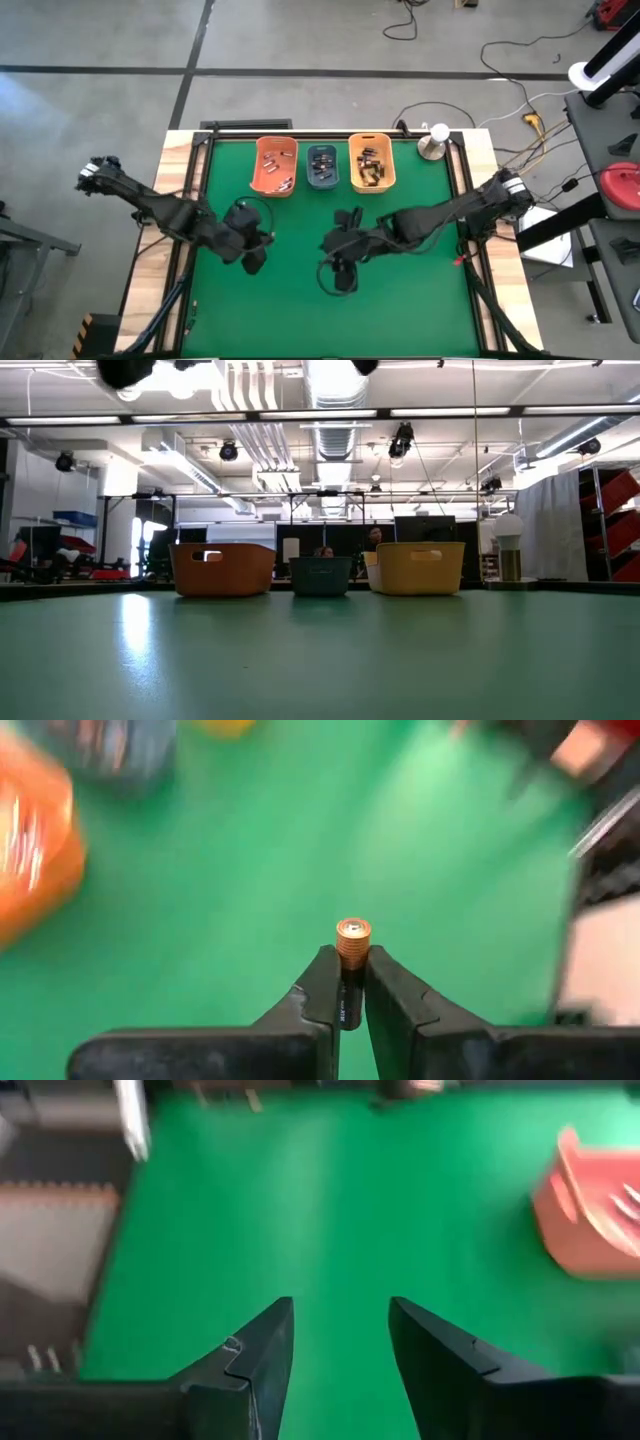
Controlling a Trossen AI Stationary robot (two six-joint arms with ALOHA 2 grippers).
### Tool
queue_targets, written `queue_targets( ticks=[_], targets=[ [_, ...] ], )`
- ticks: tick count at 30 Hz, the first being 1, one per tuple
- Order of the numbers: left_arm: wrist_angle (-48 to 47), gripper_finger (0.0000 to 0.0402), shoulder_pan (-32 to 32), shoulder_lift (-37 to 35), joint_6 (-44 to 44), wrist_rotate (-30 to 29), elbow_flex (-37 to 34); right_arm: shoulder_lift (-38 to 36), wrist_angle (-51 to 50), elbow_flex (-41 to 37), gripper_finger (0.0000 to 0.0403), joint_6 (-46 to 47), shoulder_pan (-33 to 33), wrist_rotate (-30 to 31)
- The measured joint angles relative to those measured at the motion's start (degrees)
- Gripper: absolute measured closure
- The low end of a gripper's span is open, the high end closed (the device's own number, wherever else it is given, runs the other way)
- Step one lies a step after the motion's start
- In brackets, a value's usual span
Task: Sort batteries
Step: Put the small black battery into the blue bin
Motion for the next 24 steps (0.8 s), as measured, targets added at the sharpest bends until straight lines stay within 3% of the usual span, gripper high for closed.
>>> queue_targets(
  ticks=[5,10,16,24],
  targets=[
    [17.96,0.0388,-1.0,-1.94,14.69,-9.78,2.68,1.49,20.59,-3.8,0.0225,0.94,-1.3,2.28],
    [34.69,0.0388,-0.99,-0.81,27.56,-10.42,3.53,0.82,31.75,-3.72,0.0207,4.33,-2.94,2.51],
    [35.47,0.0388,-0.99,2.32,30.21,-10.46,6.24,-1.75,32.07,-3.74,0.0205,5.65,-3.74,2.32],
    [35.72,0.0388,-0.9,4.87,31.68,-10.59,8.11,-3.8,31.35,-3.8,0.0248,9.29,-3.75,-0.4]
  ],
)
